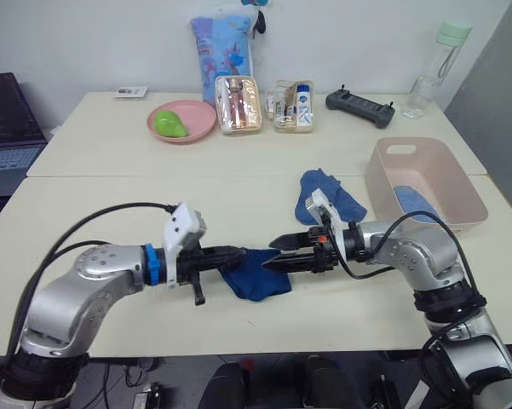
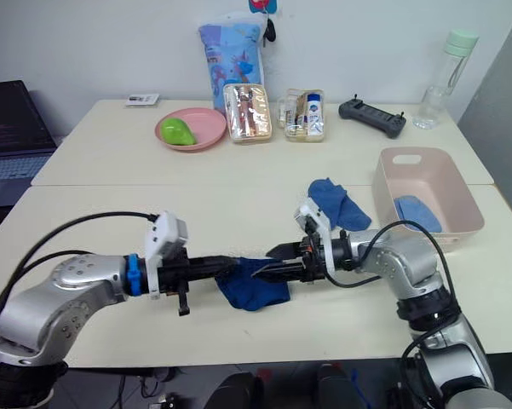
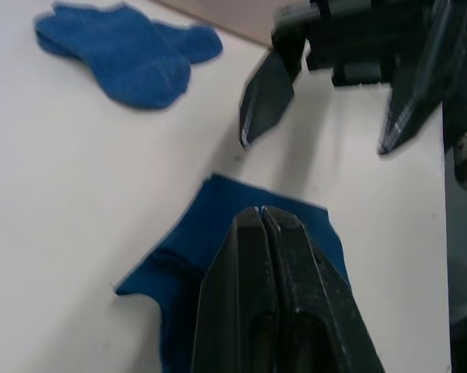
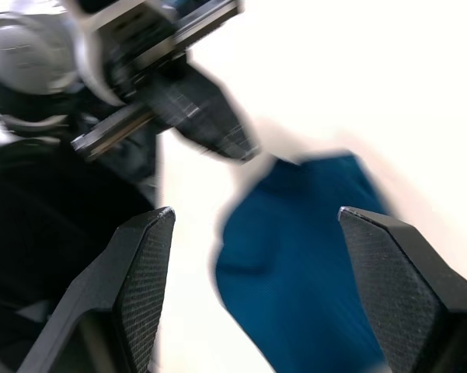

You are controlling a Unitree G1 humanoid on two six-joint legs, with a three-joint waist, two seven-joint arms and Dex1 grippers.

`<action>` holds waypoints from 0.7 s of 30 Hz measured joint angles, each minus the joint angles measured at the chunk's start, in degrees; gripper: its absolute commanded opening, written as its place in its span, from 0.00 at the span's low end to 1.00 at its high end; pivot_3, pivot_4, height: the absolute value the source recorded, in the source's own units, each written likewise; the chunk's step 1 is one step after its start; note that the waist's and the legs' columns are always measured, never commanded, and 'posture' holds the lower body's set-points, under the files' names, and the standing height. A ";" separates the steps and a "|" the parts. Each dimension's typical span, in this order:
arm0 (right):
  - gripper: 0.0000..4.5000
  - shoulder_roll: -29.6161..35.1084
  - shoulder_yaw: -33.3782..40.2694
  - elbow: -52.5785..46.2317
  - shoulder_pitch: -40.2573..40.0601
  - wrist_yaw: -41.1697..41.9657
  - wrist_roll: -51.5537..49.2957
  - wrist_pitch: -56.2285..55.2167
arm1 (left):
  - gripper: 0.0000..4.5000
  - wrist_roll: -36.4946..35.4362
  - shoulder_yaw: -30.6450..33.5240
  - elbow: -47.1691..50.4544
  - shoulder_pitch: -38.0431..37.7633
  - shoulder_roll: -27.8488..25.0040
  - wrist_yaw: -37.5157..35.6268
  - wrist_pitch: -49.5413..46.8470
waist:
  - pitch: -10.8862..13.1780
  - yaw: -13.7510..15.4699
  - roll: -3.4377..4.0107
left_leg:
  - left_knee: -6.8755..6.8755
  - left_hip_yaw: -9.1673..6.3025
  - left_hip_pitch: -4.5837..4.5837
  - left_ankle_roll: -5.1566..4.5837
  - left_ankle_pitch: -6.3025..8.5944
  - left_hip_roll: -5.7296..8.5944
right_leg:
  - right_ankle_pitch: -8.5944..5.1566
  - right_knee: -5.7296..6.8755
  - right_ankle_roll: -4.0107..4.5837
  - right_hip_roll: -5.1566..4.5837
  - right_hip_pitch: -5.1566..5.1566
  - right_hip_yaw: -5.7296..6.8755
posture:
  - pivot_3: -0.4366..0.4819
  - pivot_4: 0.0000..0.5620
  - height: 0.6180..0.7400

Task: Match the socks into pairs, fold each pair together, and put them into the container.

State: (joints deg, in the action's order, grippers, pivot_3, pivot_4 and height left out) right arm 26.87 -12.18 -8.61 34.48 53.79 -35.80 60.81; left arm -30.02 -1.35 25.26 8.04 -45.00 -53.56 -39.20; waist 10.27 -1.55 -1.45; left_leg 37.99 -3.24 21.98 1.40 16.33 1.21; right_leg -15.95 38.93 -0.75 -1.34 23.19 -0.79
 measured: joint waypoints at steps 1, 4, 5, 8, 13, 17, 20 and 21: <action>0.80 1.09 -0.39 0.17 -0.31 -1.04 1.34 -0.15 | 0.00 2.87 -2.21 -2.06 -1.35 0.20 0.08 2.83 | -0.01 -0.01 0.01 | -0.02 0.02 -0.01 0.00 0.00 0.00 | 0.00 -0.01 0.00 0.00 0.02 -0.02 | 0.48 0.27 1.00; 0.80 1.86 -0.45 1.98 -1.50 -4.12 3.70 0.39 | 0.00 7.91 -6.16 -7.54 -3.06 1.72 0.36 8.87 | -0.01 0.03 0.00 | -0.01 -0.01 0.02 0.00 0.00 -0.02 | 0.00 -0.01 0.01 0.00 0.03 0.03 | 0.48 0.27 1.00; 0.80 1.79 -0.68 2.23 -1.73 -4.42 3.76 0.95 | 0.00 8.67 -6.40 -7.80 -2.98 1.71 0.22 10.14 | -0.01 0.03 -0.01 | 0.00 -0.01 0.01 0.00 0.00 -0.03 | 0.00 -0.01 0.01 0.00 0.01 0.03 | 0.48 0.27 1.00; 0.80 1.10 -1.87 2.25 -2.04 -5.56 3.72 3.23 | 0.00 9.21 -6.67 -8.50 -3.09 2.17 -0.08 11.69 | -0.02 0.02 0.02 | 0.03 0.02 -0.01 -0.02 -0.01 -0.02 | 0.01 0.02 0.01 0.00 -0.02 -0.02 | 0.48 0.27 1.00; 0.80 -2.72 -2.31 4.19 -2.13 -7.50 3.42 6.24 | 0.00 9.32 -6.55 -8.84 -3.32 2.45 -0.56 12.23 | -0.08 -0.01 -0.01 | 0.05 0.02 -0.05 -0.02 -0.01 -0.02 | 0.01 0.04 0.00 0.00 -0.04 -0.01 | 0.48 0.27 1.00; 0.80 -8.14 -1.96 8.48 -0.35 -8.91 3.15 7.07 | 0.00 9.67 -6.07 -8.88 -3.68 2.45 -0.83 12.37 | -0.12 -0.32 0.01 | 0.04 0.04 -0.13 -0.02 -0.01 -0.04 | 0.02 0.09 0.02 0.02 -0.05 -0.02 | 0.48 0.27 1.00; 0.80 -10.72 -2.01 11.04 0.75 -9.39 3.20 7.03 | 0.00 9.76 -5.98 -8.86 -3.80 2.52 -0.82 12.42 | -0.16 -0.33 0.02 | 0.04 0.03 -0.15 -0.03 -0.01 -0.08 | 0.04 0.10 0.04 0.05 -0.05 0.01 | 0.48 0.27 1.00; 0.80 -11.09 -2.06 11.26 0.78 -9.44 3.20 7.03 | 0.00 9.74 -5.93 -8.84 -3.81 2.56 -0.79 12.38 | -0.17 -0.33 0.02 | 0.03 0.03 -0.15 -0.03 -0.01 -0.08 | 0.04 0.10 0.04 0.05 -0.05 0.01 | 0.48 0.27 1.00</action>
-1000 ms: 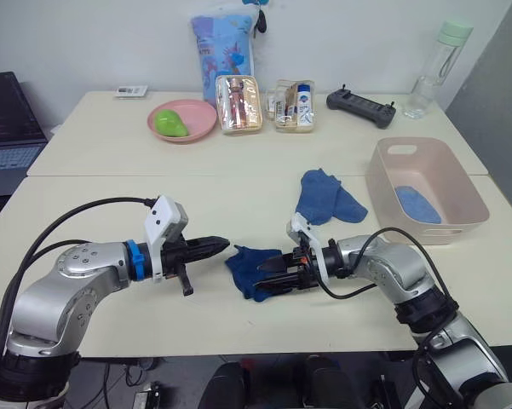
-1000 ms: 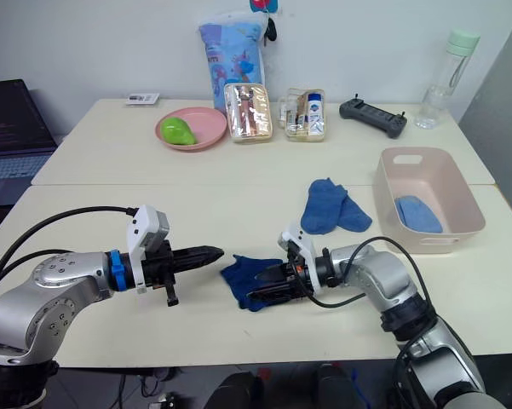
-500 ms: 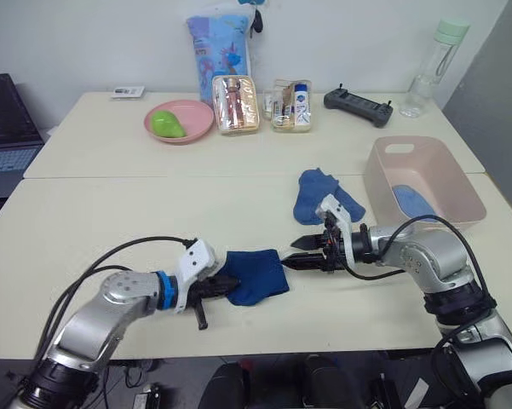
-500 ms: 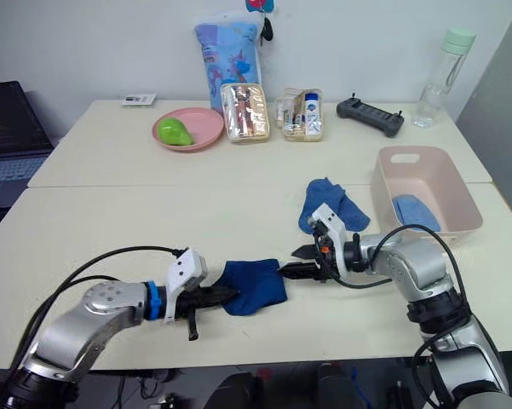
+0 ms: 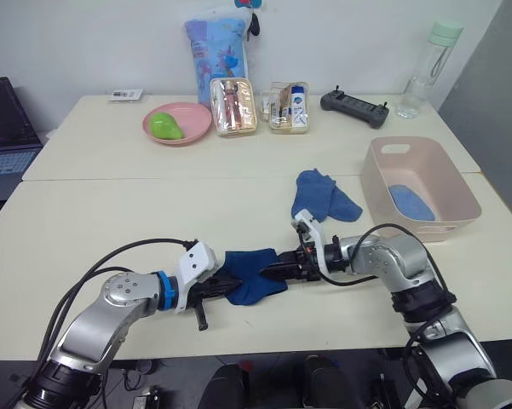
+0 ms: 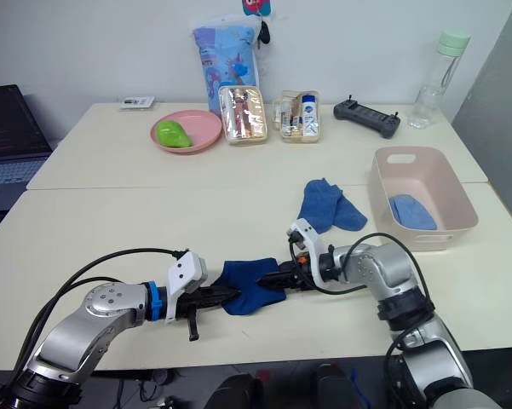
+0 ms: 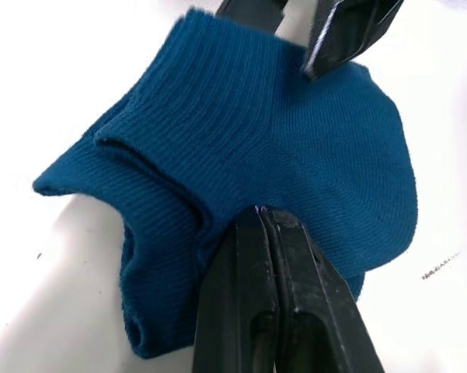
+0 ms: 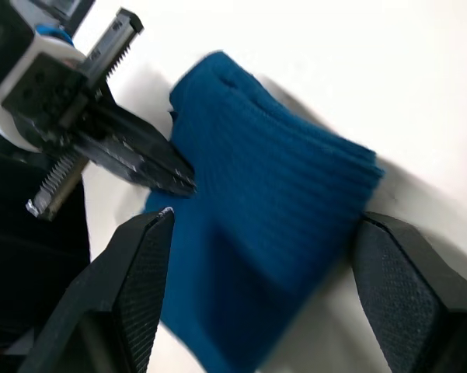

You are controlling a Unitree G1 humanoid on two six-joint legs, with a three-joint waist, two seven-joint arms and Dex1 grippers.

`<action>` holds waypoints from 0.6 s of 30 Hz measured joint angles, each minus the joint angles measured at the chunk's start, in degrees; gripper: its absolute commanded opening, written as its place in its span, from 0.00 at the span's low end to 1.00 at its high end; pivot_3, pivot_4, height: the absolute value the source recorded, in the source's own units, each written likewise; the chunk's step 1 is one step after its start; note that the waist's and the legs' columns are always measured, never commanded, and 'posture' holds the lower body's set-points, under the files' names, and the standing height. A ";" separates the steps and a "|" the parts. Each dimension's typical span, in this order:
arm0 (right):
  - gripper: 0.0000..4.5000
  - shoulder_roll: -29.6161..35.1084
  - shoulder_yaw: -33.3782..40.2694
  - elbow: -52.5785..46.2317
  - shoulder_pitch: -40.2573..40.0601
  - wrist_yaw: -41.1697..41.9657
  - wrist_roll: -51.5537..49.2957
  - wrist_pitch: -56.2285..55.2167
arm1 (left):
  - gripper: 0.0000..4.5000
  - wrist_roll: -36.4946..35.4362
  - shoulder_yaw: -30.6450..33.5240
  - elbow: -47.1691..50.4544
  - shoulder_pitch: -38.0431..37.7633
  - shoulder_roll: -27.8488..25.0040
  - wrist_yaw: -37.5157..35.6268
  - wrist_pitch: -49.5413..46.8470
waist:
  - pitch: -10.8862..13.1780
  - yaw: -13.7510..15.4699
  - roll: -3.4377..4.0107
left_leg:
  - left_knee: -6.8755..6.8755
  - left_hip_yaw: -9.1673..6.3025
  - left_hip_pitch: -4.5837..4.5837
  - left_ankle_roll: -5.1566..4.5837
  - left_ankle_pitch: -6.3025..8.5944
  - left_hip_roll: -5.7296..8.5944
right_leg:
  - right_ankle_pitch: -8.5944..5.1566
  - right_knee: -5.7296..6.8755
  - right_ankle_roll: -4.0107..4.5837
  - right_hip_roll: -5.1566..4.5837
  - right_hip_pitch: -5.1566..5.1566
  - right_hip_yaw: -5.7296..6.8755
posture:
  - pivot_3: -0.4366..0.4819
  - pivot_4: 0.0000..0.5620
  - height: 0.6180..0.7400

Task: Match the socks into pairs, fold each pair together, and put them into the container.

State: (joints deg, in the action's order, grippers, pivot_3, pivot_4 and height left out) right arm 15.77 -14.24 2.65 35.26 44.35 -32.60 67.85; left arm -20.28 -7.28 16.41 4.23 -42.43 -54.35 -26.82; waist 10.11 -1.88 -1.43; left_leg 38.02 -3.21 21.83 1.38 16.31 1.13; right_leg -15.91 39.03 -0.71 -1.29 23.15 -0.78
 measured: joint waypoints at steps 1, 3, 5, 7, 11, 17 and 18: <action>0.80 -0.40 -0.21 0.06 0.02 -0.04 0.00 -0.02 | 0.00 -0.05 0.16 0.00 0.00 0.13 0.12 -0.17 | 0.00 0.00 0.00 | 0.00 0.00 0.01 0.00 0.00 0.00 | 0.00 0.00 0.00 0.00 0.01 -0.01 | 0.48 0.27 1.00; 0.77 -0.52 -1.17 0.01 0.02 0.35 0.11 -0.35 | 0.00 -0.20 0.47 0.00 -0.12 0.88 0.45 -0.42 | 0.00 0.01 0.00 | 0.00 0.01 0.03 0.00 0.00 0.00 | 0.00 -0.02 0.00 0.00 0.01 -0.01 | 0.48 0.27 1.00; 0.67 -0.29 -2.20 -0.10 0.00 0.62 0.54 -1.04 | 0.00 -0.44 0.57 0.20 -0.36 1.22 0.91 -0.61 | 0.00 0.02 0.00 | 0.00 0.01 0.03 0.00 0.00 0.00 | 0.00 -0.02 0.00 -0.01 0.01 -0.02 | 0.48 0.27 1.00; 0.51 -0.15 -2.84 -0.11 -0.09 0.64 0.65 -1.12 | 0.00 -1.00 0.86 0.55 -0.66 1.37 1.14 -1.06 | 0.00 0.02 0.00 | 0.00 0.01 0.03 0.00 0.00 0.00 | 0.00 -0.02 0.00 0.00 0.01 -0.01 | 0.48 0.27 1.00; 0.20 -0.24 -3.53 -0.08 -0.86 0.64 0.69 -1.02 | 0.00 -1.37 1.03 1.16 -1.17 1.37 1.22 -1.36 | 0.01 0.06 0.01 | -0.01 0.00 0.05 0.00 0.00 0.00 | 0.00 -0.02 0.00 0.00 0.03 -0.01 | 0.48 0.27 1.00; 0.01 0.62 -2.49 -0.74 -0.85 0.72 0.29 -1.38 | 0.09 -4.19 3.99 2.01 -1.42 2.14 1.15 -1.33 | 0.01 0.09 0.00 | 0.04 0.00 0.06 0.00 0.00 0.00 | 0.01 -0.01 0.01 0.00 0.02 -0.01 | 0.48 0.27 1.00; 0.01 1.93 -1.34 -1.41 -0.95 0.70 -0.14 -1.20 | 0.14 -6.58 5.82 3.57 -1.36 2.42 1.30 -2.45 | 0.06 0.19 -0.02 | 0.05 -0.01 0.16 0.00 0.00 0.01 | 0.01 -0.04 0.00 -0.01 0.06 0.00 | 0.48 0.27 1.00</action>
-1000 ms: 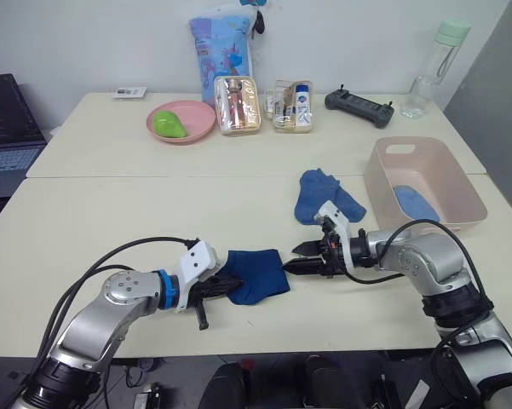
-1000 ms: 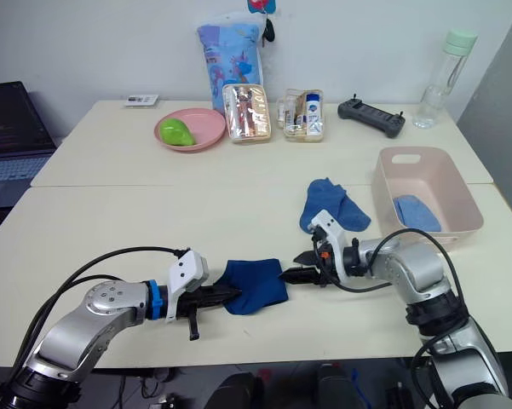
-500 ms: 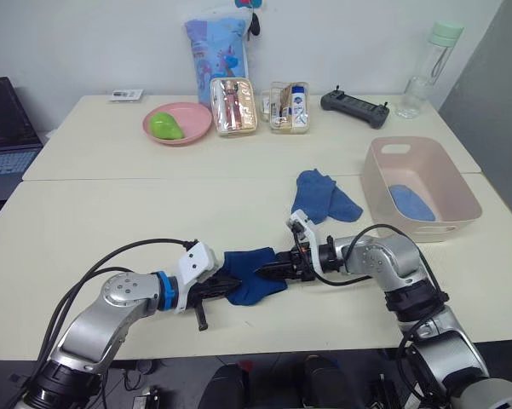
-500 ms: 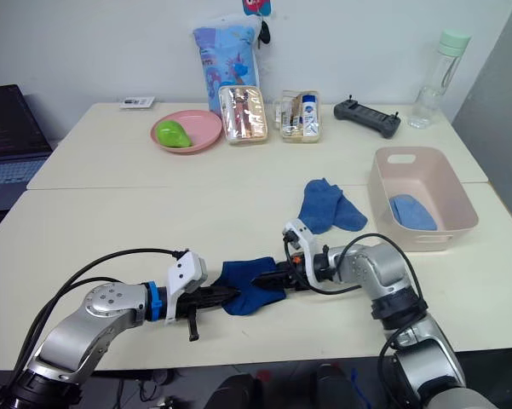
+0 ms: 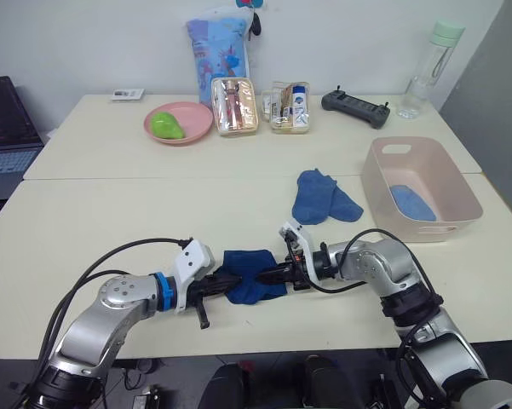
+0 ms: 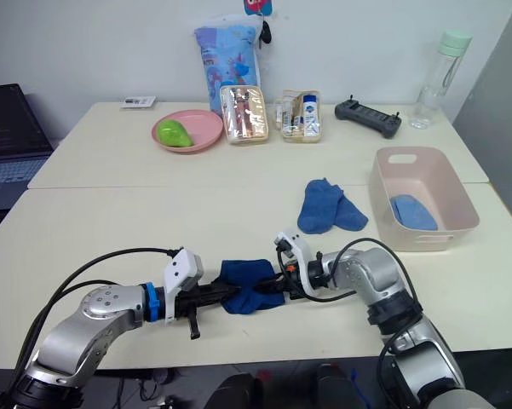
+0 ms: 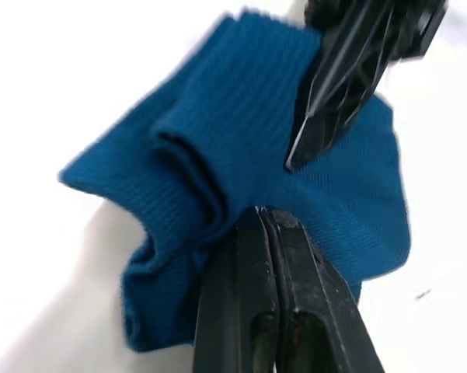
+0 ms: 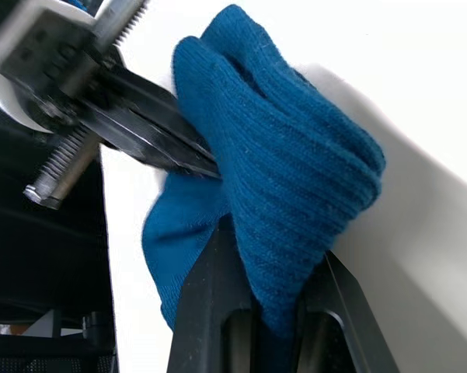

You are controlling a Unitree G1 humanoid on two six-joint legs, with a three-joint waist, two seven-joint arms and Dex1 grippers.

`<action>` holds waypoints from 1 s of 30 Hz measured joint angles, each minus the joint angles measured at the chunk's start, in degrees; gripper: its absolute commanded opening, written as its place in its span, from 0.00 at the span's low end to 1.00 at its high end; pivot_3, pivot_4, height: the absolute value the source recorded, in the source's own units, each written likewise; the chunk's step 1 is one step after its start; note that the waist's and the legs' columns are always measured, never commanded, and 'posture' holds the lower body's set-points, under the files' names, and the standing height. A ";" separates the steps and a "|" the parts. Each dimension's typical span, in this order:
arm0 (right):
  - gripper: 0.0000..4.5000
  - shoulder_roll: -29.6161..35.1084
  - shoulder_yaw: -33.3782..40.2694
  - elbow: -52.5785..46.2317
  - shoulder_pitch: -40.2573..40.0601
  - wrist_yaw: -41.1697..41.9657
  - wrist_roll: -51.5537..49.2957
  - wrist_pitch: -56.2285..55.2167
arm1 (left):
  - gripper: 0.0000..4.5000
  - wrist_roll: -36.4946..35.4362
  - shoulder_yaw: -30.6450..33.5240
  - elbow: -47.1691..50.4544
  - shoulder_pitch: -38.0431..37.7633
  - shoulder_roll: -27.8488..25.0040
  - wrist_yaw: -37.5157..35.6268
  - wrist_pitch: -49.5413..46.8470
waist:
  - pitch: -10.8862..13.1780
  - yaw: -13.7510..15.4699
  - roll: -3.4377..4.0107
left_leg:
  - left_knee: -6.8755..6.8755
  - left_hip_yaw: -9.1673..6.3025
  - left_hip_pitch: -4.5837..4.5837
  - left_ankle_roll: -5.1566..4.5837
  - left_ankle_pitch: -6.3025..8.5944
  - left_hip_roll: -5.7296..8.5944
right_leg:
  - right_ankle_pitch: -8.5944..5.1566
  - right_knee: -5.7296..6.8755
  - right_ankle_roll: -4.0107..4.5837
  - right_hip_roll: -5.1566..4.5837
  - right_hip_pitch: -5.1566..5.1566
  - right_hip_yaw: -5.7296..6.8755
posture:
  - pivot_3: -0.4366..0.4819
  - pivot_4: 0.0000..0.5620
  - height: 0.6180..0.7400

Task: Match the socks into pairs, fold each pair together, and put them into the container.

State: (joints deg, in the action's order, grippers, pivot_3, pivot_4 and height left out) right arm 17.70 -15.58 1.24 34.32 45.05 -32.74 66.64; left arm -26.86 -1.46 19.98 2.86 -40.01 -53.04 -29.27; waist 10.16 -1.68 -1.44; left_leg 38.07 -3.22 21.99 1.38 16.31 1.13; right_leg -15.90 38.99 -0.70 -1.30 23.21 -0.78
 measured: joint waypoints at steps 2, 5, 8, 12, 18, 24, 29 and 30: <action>0.01 2.44 2.66 -1.57 0.05 0.04 -0.36 0.21 | 0.27 -4.05 3.02 2.69 0.87 0.02 0.39 -2.71 | 0.00 0.24 0.00 | 0.01 -0.03 0.05 0.00 0.00 0.03 | 0.00 -0.04 -0.01 -0.02 0.00 0.02 | 0.48 0.27 1.00; 0.01 7.21 7.88 -4.72 1.09 0.12 -1.87 0.49 | 0.49 -11.09 7.17 6.55 5.99 0.03 2.70 -7.98 | 0.02 0.33 -0.03 | 0.02 -0.04 0.08 0.00 0.00 0.06 | 0.01 -0.06 -0.03 -0.03 0.00 0.04 | 0.48 0.27 1.00; 0.01 14.67 13.47 -5.42 4.16 -0.21 -1.65 -0.83 | 0.70 -15.19 8.16 7.58 17.11 2.25 8.13 -12.29 | 0.12 0.77 -0.04 | 0.12 -0.04 0.09 -0.03 -0.01 0.11 | 0.06 -0.04 -0.13 -0.01 -0.04 0.03 | 0.48 0.27 1.00; 0.01 24.19 19.03 -2.35 9.89 -0.06 1.31 -6.22 | 1.00 -18.37 7.53 7.28 27.45 7.01 13.72 -15.42 | 0.12 0.61 -0.06 | 0.08 0.10 0.09 -0.03 -0.01 0.13 | 0.05 -0.09 -0.14 -0.01 -0.03 -0.07 | 0.48 0.27 1.00; 0.01 36.87 12.94 11.72 14.55 -0.01 20.48 -31.80 | 1.00 -14.74 0.63 3.89 33.92 15.67 17.53 -13.27 | 0.13 0.30 -0.06 | 0.04 0.27 0.10 -0.01 -0.03 0.09 | 0.03 -0.16 -0.18 0.00 -0.01 -0.18 | 0.48 0.27 1.00; 0.01 39.46 0.52 25.39 16.16 -2.38 41.47 -59.70 | 1.00 -13.46 -2.09 2.41 36.04 20.19 18.05 -12.51 | 0.15 -0.27 -0.01 | 0.04 0.46 -0.04 0.14 -0.11 0.05 | 0.03 -0.04 -0.17 0.02 0.02 -0.33 | 0.48 0.27 1.00; 0.01 39.73 -5.46 33.87 16.94 -4.09 53.31 -74.05 | 1.00 -13.25 -3.07 3.31 33.59 19.74 18.01 -12.71 | 0.15 -0.16 -0.02 | 0.04 0.44 -0.02 0.33 -0.22 0.05 | 0.03 -0.05 -0.17 0.02 0.02 -0.33 | 0.48 0.27 1.00; 0.01 39.85 -6.45 35.19 17.04 -4.36 55.33 -75.79 | 1.00 -13.26 -3.07 3.46 33.34 19.64 18.03 -12.82 | 0.16 -0.08 -0.01 | 0.05 0.43 0.00 0.34 -0.23 0.06 | 0.03 -0.05 -0.17 0.02 0.02 -0.33 | 0.48 0.27 1.00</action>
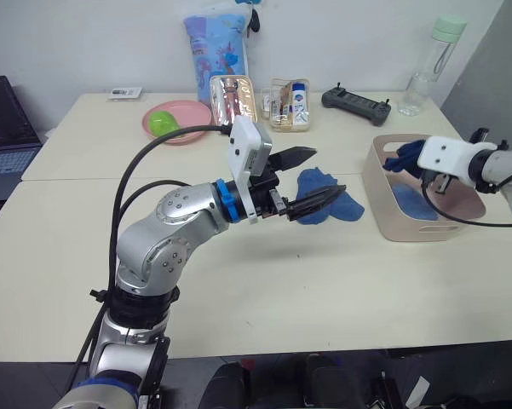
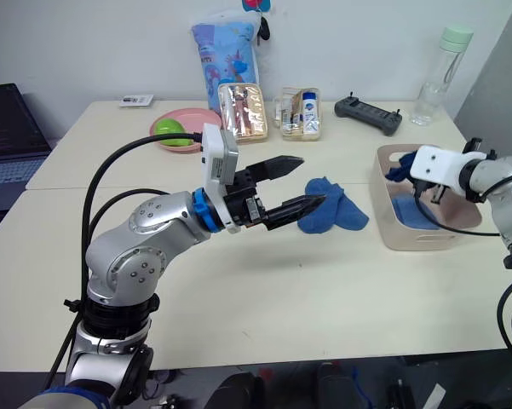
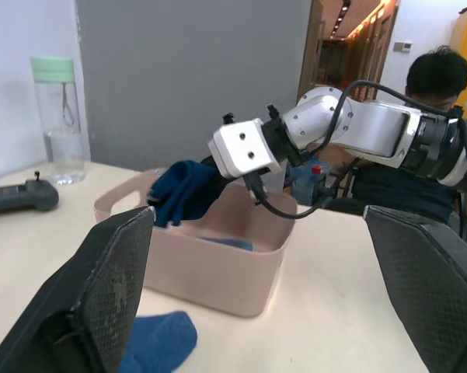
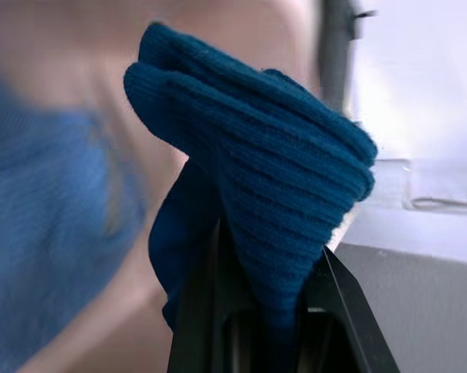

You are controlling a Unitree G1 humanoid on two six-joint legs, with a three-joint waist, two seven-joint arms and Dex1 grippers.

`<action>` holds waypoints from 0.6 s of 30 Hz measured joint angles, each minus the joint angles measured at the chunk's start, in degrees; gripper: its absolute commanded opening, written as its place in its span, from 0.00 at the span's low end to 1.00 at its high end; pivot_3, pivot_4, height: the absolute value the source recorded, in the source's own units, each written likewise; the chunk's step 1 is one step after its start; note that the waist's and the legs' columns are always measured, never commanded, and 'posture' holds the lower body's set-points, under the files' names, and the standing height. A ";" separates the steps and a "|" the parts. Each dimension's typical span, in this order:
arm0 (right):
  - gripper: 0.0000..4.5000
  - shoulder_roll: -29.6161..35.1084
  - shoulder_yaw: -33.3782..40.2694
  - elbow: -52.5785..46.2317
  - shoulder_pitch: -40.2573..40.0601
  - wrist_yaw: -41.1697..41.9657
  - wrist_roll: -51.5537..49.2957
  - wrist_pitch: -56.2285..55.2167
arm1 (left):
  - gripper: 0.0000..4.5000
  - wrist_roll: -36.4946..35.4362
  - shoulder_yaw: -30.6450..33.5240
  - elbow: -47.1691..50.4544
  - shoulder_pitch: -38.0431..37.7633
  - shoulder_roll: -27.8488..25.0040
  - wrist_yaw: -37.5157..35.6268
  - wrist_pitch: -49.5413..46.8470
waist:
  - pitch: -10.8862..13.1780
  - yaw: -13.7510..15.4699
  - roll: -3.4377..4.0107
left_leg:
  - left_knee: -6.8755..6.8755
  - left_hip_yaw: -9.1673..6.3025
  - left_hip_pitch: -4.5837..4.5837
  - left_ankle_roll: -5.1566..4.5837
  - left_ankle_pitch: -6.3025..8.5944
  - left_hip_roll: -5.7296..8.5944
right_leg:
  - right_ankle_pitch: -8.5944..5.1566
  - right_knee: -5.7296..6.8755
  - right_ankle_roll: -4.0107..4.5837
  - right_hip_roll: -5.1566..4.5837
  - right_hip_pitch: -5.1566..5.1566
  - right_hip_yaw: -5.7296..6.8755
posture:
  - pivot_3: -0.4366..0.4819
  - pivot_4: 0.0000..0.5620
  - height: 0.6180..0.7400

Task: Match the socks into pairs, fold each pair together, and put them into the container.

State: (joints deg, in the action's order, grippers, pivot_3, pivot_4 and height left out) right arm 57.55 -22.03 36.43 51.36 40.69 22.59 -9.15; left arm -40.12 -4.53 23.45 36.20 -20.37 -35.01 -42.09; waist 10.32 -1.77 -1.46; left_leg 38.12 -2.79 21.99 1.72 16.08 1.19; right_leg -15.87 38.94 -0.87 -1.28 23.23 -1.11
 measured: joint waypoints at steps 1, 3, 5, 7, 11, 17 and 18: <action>0.01 0.01 -0.87 1.58 0.27 -0.05 1.95 -2.01 | 1.00 -0.02 0.03 0.74 -0.41 -0.34 0.12 -0.09 | 0.00 0.04 0.00 | 0.01 0.00 0.00 0.00 0.00 0.00 | 0.00 -0.01 0.00 0.00 0.00 -0.01 | 0.48 0.27 1.00; 0.01 0.01 -1.49 3.76 0.99 0.21 3.65 -4.18 | 1.00 -0.08 0.05 1.67 -0.99 -0.77 0.24 -0.18 | 0.00 0.05 0.00 | 0.01 0.01 0.00 0.00 0.00 0.01 | 0.00 -0.01 0.00 -0.01 0.00 -0.03 | 0.48 0.27 1.00; 0.09 0.10 -1.49 4.73 1.55 2.39 3.96 -5.57 | 1.00 -0.08 0.04 1.97 -1.52 -0.86 0.44 -0.20 | 0.00 0.06 0.00 | 0.01 -0.02 -0.02 0.01 -0.01 0.01 | 0.00 0.00 0.00 -0.01 -0.01 0.00 | 0.48 0.27 1.00; 0.23 0.02 -1.43 5.02 1.53 6.01 3.14 -5.95 | 1.00 -0.09 0.04 2.00 -2.15 -1.00 0.50 -0.25 | 0.00 0.06 0.00 | 0.02 -0.05 -0.03 0.02 -0.01 0.01 | 0.00 0.01 0.01 0.00 -0.03 0.02 | 0.48 0.27 1.00; 0.53 -0.02 -1.13 5.16 1.54 9.87 2.86 -6.63 | 1.00 0.03 0.04 2.00 -2.18 -1.51 0.38 -0.21 | 0.00 0.06 0.01 | 0.04 -0.05 -0.03 0.02 -0.01 0.01 | 0.01 0.02 0.01 0.00 -0.03 0.02 | 0.48 0.27 1.00; 0.99 0.18 1.86 1.68 1.56 21.00 -2.14 -2.85 | 1.00 1.18 0.01 1.24 -2.12 -2.52 -0.76 0.17 | 0.00 0.06 0.01 | 0.03 -0.07 -0.03 0.02 -0.01 0.00 | 0.01 0.02 0.01 0.00 -0.03 0.05 | 0.48 0.27 1.00; 0.99 0.47 2.31 0.40 1.56 23.83 -3.36 -1.34 | 1.00 1.61 -0.12 1.09 -2.10 -2.67 -0.91 0.33 | 0.00 0.10 0.01 | 0.04 -0.09 -0.02 0.02 -0.01 0.01 | 0.01 0.02 0.01 0.00 -0.04 0.06 | 0.48 0.27 1.00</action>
State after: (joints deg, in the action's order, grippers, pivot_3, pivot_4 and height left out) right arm 58.02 -19.72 36.83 52.92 64.52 19.24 -10.49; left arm -38.51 -4.65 24.53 34.10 -23.05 -35.93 -41.75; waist 10.33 -1.67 -1.44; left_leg 38.16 -2.88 21.97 1.73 16.07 1.20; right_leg -15.86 38.96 -0.86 -1.29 23.19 -1.05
